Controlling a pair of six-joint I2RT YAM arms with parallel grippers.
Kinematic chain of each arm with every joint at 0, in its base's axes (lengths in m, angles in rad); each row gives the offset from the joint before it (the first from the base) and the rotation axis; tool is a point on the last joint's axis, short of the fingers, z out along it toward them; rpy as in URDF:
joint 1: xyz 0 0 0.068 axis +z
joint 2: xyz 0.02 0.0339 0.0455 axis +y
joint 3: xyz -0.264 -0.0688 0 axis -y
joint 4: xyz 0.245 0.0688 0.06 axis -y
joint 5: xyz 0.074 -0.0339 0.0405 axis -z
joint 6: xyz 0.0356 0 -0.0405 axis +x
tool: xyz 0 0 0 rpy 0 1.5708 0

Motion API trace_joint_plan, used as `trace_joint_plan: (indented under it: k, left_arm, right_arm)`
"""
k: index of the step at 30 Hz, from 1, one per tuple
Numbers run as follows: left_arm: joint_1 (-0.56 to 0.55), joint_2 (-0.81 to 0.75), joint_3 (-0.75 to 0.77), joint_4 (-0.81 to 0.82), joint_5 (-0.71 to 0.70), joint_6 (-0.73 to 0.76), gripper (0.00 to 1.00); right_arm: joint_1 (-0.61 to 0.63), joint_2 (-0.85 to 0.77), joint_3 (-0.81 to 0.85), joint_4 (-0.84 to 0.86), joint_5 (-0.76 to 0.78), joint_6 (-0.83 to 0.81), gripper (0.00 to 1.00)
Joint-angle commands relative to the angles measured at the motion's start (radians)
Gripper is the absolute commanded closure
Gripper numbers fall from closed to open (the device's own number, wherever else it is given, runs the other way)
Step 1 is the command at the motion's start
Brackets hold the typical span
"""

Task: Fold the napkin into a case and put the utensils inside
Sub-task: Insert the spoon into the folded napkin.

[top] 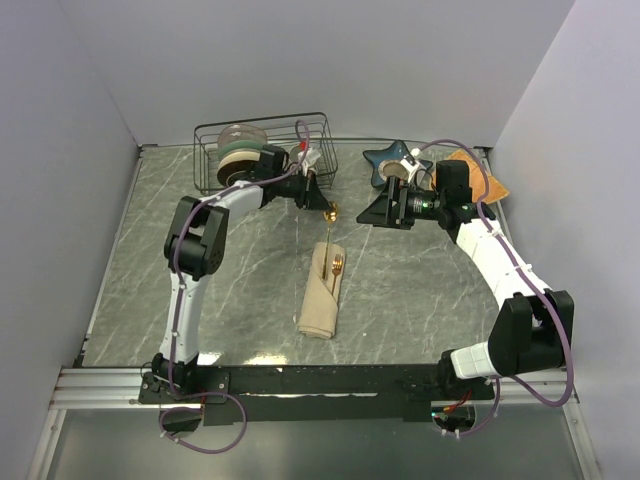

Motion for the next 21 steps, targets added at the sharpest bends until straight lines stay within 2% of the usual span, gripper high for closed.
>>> trace_joint_plan:
  k: [1, 7, 21]
  left_arm:
    - [-0.013, 0.020, 0.055, 0.047, 0.056, 0.025, 0.99]
    - [-0.013, 0.002, 0.022, -0.019, 0.076, 0.085, 0.99]
    - [-0.029, -0.107, -0.141, 0.070, 0.084, 0.020, 0.99]
  right_arm:
    - [-0.012, -0.012, 0.021, 0.028, -0.026, 0.006, 0.00]
    - [-0.018, 0.003, 0.027, 0.026, -0.033, 0.010, 0.00]
    - [-0.020, 0.031, 0.041, 0.037, -0.073, 0.019, 0.00]
